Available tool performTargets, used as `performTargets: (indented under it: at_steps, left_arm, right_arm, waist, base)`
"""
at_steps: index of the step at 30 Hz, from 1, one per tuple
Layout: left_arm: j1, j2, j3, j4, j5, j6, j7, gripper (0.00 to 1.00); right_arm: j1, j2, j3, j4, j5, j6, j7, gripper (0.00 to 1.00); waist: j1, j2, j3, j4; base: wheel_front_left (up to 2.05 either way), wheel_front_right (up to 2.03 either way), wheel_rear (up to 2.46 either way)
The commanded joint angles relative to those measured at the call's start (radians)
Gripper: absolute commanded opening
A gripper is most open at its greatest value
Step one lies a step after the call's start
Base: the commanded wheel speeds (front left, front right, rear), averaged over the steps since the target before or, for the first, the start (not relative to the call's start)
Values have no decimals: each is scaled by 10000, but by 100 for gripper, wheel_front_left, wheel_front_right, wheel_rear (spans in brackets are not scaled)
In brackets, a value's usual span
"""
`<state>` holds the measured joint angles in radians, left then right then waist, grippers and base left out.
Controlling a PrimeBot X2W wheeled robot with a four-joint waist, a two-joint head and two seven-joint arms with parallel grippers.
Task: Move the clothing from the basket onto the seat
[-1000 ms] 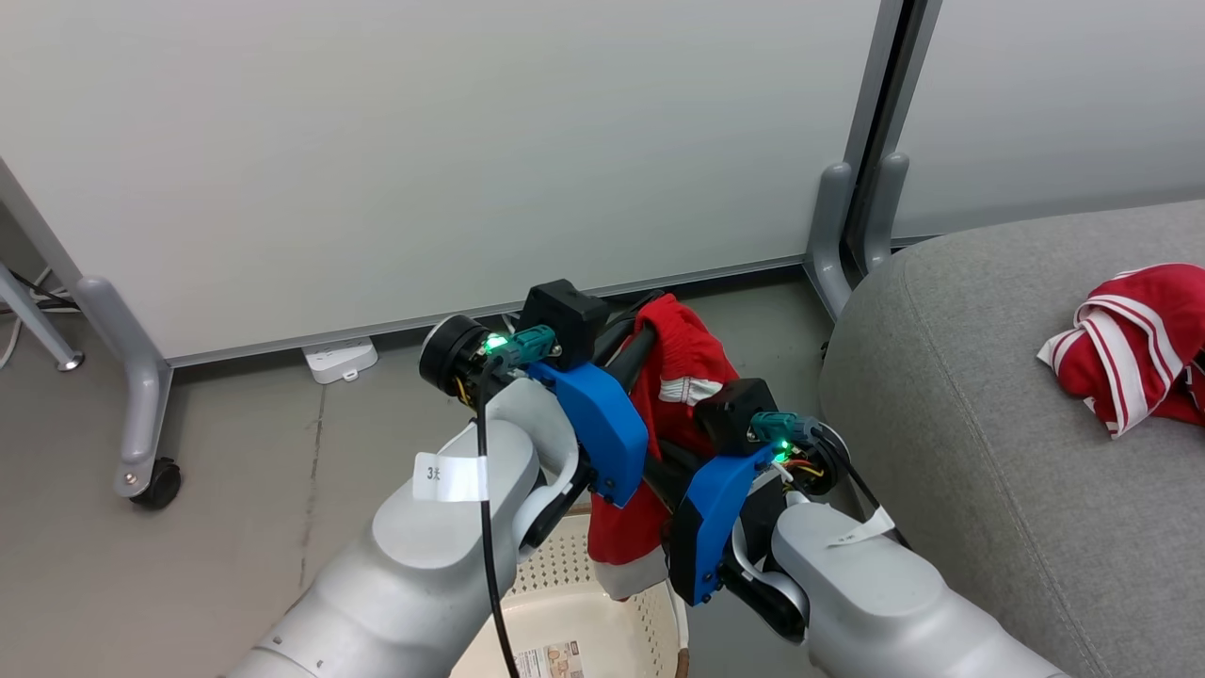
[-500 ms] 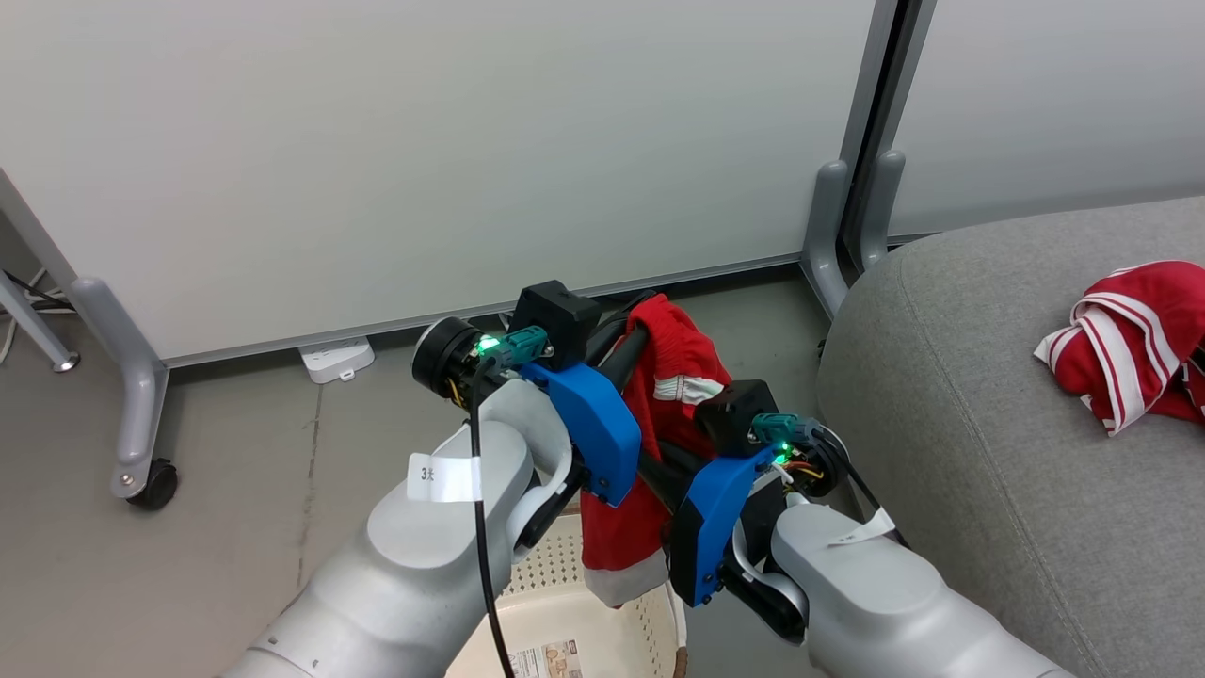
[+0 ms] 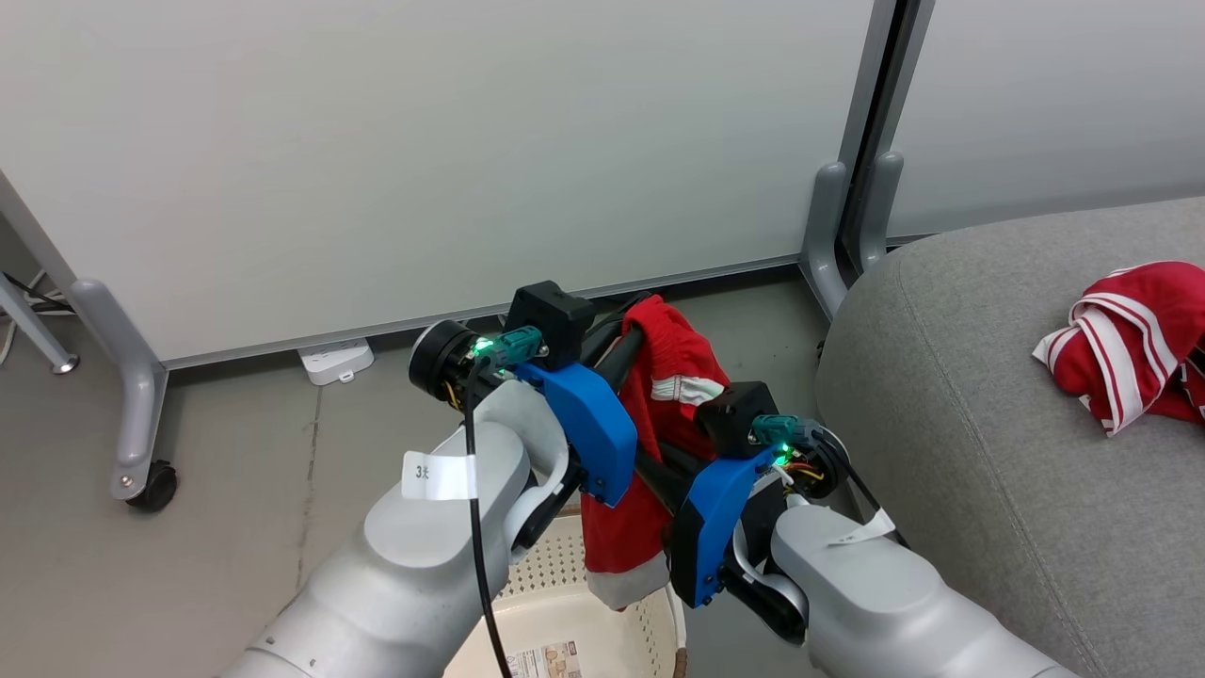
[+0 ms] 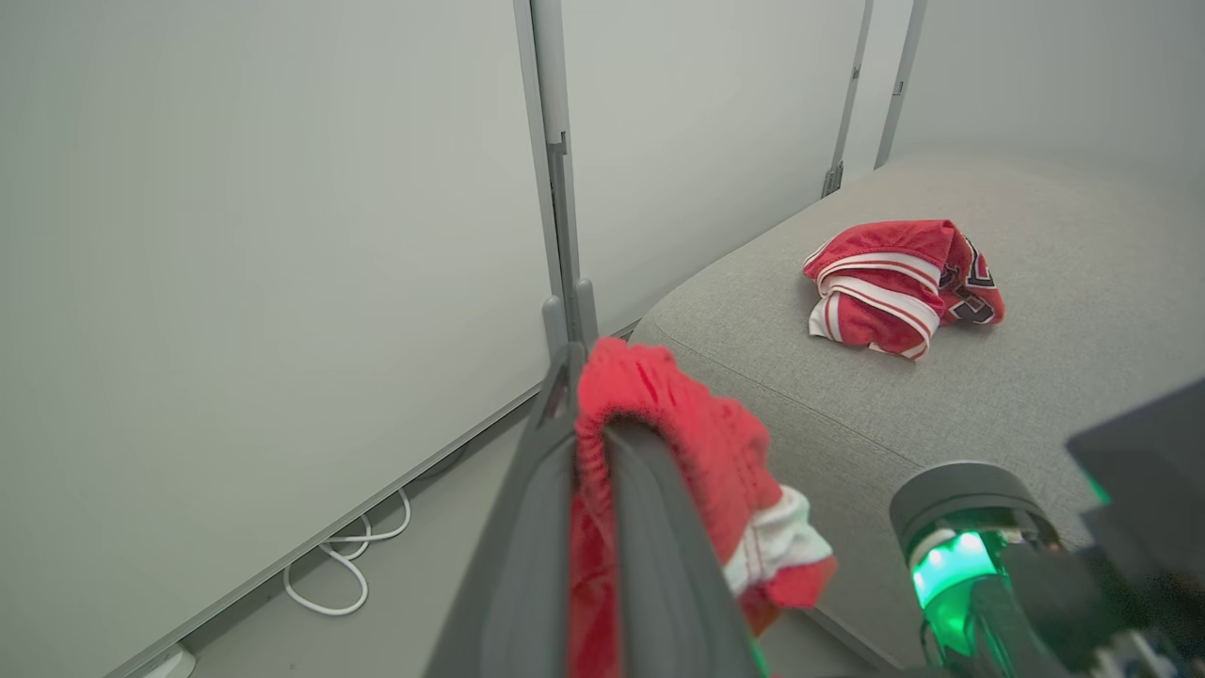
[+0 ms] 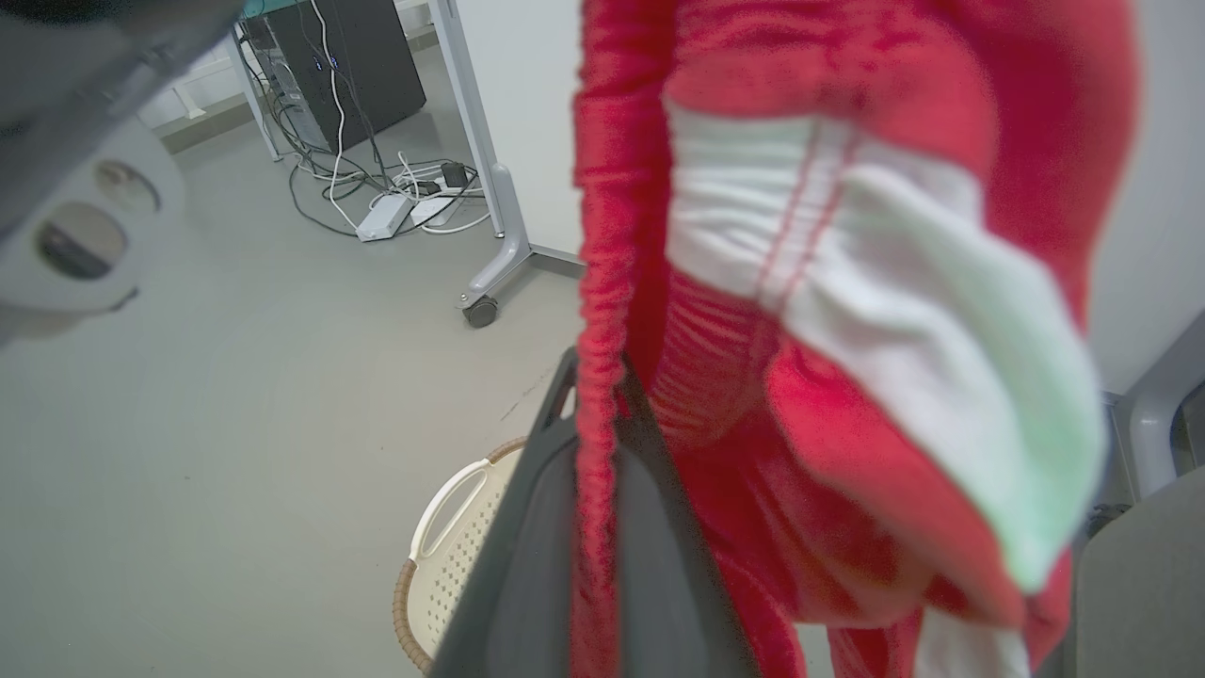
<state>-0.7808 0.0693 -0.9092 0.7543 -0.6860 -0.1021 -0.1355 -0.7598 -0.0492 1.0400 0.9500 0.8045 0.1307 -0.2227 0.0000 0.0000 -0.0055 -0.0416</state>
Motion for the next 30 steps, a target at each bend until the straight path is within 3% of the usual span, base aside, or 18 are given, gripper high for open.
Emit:
performTargets:
  at_steps: [1, 2, 9, 15, 23, 30]
  left_arm:
    - [-130, 63, 14, -7, -19, 55, -85, 49]
    - [-135, 69, 7, -20, -9, 66, -113, 100]
    - [340, 236, 278, -235, -133, 224, -831, 100]
    - [1416, 801, 665, -899, 115, 644, -1253, 100]
    - [3478, 1825, 1896, -3105, 851, 1274, -1304, 100]
    - [4993, 2187, 3062, -4608, 1651, 1196, -1307, 100]
  right_arm:
    - [-160, -22, 61, 60, 118, 1, -61, 0]
    - [-167, -22, 77, 73, 125, 1, -72, 0]
    - [-223, -22, 124, 88, 236, 1, -152, 0]
    - [-361, -19, -16, 265, 220, 1, -279, 0]
    - [-581, -18, -411, 625, 34, 1, -397, 0]
    - [-576, -19, -674, 773, -111, 1, -433, 0]
  waist:
    - [0, 0, 4, -3]
    - [0, 0, 5, -2]
    - [0, 0, 34, -1]
    - [0, 0, 86, 51]
    - [0, 0, 168, 286]
    - [0, 0, 173, 387]
  base:
    - [0, 0, 0]
    - [0, 0, 0]
    - [0, 0, 0]
    - [0, 0, 0]
    - [0, 0, 0]
    - [0, 0, 0]
